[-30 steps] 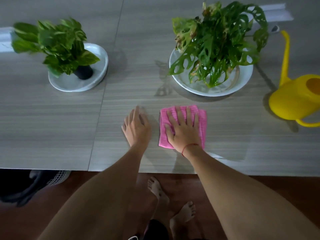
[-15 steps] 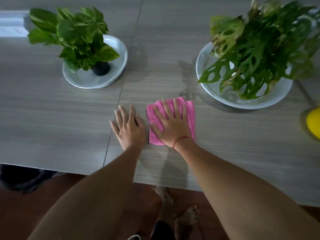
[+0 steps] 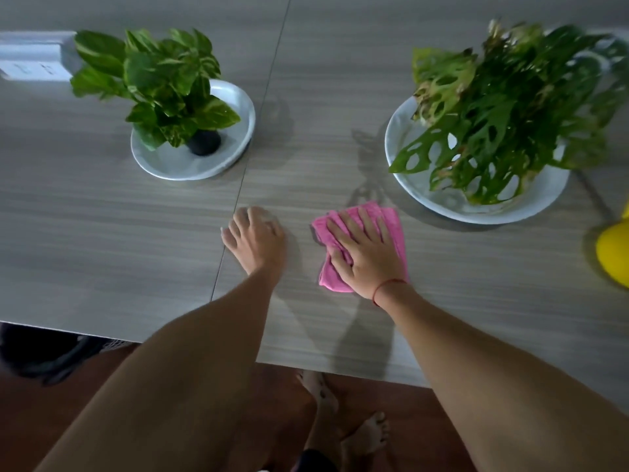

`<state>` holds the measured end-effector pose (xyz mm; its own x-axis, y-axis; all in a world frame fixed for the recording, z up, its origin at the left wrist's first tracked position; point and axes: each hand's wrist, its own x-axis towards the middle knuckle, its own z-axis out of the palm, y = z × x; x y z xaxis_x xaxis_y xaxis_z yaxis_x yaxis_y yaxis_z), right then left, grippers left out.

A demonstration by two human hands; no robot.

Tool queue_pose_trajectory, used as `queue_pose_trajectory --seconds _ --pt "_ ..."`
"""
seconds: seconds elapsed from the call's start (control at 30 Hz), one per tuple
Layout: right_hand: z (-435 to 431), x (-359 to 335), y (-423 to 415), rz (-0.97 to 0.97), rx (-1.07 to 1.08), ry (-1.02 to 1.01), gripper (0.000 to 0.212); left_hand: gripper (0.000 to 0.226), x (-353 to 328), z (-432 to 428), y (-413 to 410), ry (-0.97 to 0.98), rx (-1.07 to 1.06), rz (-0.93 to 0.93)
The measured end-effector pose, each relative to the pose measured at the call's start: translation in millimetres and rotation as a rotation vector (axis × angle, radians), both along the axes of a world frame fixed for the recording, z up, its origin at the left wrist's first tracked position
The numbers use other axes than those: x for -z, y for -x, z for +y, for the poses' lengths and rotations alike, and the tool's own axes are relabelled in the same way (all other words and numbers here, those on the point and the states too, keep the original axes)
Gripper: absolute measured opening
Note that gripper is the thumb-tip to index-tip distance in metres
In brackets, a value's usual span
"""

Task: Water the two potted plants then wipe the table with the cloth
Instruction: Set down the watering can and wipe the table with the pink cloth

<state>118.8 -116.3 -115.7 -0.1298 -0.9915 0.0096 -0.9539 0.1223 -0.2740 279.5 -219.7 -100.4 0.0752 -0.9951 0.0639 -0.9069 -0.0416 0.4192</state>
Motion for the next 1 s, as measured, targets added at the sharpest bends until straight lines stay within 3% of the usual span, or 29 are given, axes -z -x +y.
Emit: queue_pose_trajectory --seconds 0.17,0.47,0.83,1.0 --pt "-10.3 2.1 7.6 0.036 0.159 -0.012 0.052 0.040 6.5 -34.4 28.9 0.009 0.241 -0.033" --pt "-101.3 -1.4 16.2 -0.037 0.262 -0.044 0.055 0.049 23.8 -39.4 34.5 0.026 0.229 -0.109" --pt "-57.8 -1.2 16.7 0.049 0.039 -0.057 0.055 0.051 18.8 -39.1 33.4 -0.033 0.248 -0.091" --pt "-96.8 -0.4 27.7 -0.012 0.264 -0.042 0.053 0.051 19.7 -38.9 33.3 -0.020 0.242 -0.085"
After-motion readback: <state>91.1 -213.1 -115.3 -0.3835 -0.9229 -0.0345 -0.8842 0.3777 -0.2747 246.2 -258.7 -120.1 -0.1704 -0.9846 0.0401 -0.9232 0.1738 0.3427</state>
